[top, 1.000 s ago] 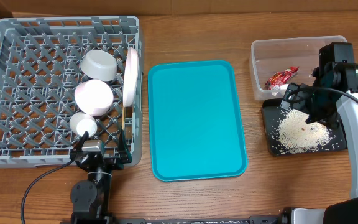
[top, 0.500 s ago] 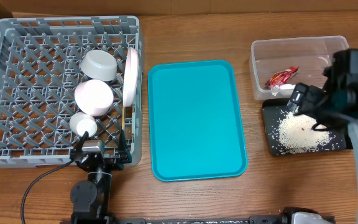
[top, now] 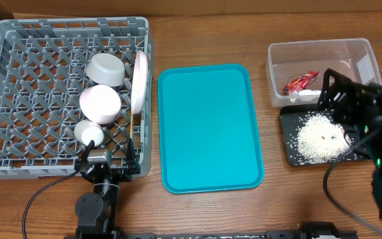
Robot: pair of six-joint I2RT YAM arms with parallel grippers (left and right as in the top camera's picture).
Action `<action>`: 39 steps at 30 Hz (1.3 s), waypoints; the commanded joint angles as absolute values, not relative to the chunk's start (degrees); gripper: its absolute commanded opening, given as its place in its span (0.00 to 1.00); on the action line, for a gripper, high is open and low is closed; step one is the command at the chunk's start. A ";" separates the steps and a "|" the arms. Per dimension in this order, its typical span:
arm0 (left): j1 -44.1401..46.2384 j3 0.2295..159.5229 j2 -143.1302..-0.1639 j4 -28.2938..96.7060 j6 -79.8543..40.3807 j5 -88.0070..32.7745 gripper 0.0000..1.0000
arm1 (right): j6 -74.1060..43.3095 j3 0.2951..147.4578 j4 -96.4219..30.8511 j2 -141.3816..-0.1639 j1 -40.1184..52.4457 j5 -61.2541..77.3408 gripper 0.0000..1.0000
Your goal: Sort waste into correct bins and load items into the dishwasher
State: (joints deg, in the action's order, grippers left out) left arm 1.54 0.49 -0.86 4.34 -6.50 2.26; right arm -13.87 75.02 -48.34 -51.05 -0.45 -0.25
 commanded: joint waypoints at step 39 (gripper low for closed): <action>1.91 0.30 -0.30 4.19 -6.42 2.98 1.00 | -8.75 0.47 -4.84 -0.16 1.91 -0.12 1.00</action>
State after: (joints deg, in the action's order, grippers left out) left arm 1.54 0.49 -0.86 4.34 -6.50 2.42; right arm -8.97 1.06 -5.19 -0.80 1.58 -0.60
